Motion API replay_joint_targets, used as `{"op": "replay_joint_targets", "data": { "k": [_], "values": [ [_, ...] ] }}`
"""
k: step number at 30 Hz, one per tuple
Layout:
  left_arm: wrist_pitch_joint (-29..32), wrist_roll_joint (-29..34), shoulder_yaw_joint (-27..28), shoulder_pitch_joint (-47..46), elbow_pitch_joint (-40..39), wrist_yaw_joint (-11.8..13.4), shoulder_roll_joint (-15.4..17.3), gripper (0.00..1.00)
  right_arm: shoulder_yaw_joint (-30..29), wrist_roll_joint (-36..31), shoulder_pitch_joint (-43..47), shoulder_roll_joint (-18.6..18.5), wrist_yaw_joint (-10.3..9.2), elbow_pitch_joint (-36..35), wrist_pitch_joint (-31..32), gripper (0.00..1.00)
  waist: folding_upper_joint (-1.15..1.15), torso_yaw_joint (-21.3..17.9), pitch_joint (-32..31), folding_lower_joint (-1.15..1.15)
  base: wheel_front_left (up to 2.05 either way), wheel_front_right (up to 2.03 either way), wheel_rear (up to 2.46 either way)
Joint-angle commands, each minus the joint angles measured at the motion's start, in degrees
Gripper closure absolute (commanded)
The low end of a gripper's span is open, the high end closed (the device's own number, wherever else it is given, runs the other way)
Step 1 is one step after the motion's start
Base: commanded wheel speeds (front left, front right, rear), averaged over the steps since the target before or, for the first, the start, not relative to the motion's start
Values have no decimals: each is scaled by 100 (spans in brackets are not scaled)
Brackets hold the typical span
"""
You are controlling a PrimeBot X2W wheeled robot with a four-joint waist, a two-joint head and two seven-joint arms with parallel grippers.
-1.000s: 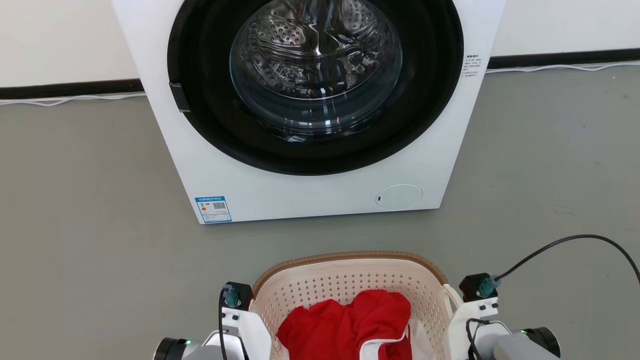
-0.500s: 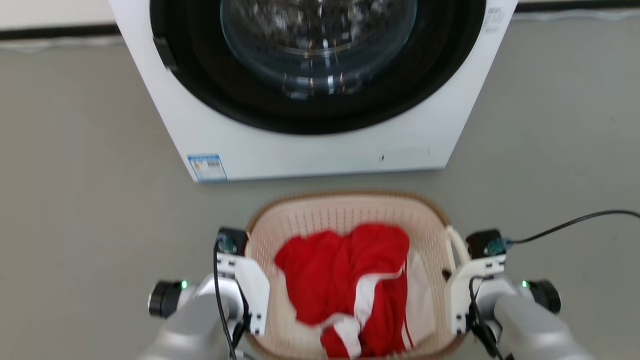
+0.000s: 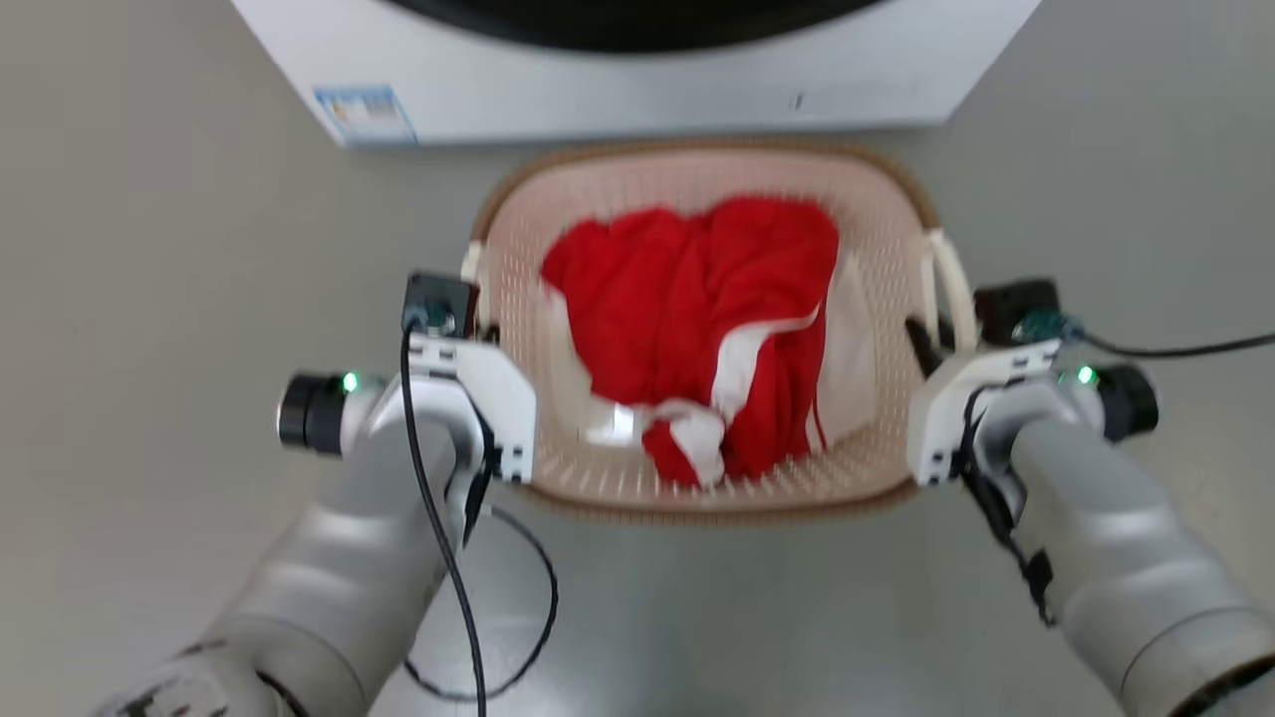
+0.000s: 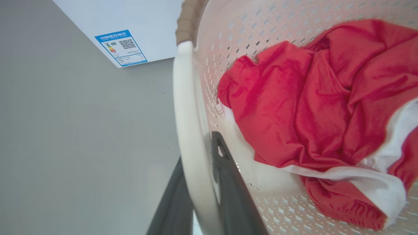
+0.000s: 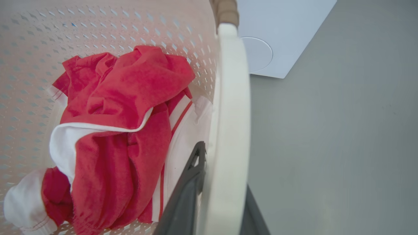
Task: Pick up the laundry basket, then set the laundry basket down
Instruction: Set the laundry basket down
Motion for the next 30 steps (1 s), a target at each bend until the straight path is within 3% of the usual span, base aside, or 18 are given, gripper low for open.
{"op": "replay_joint_targets", "data": {
  "k": [1,15,30],
  "values": [
    [-94,114,82,-356,-16,61,85,100,70,-156,-103,45,92,-95,-203,100,0,97,712,0,0,0,0],
    [-363,138,229,-1315,79,116,110,100,-366,-593,-973,-100,92,-91,-445,100,0,169,2119,0,0,0,0],
    [-483,165,322,-1521,129,96,107,100,-806,-932,-1093,-159,92,-266,-463,100,0,197,2422,0,0,0,0]
  ]
}}
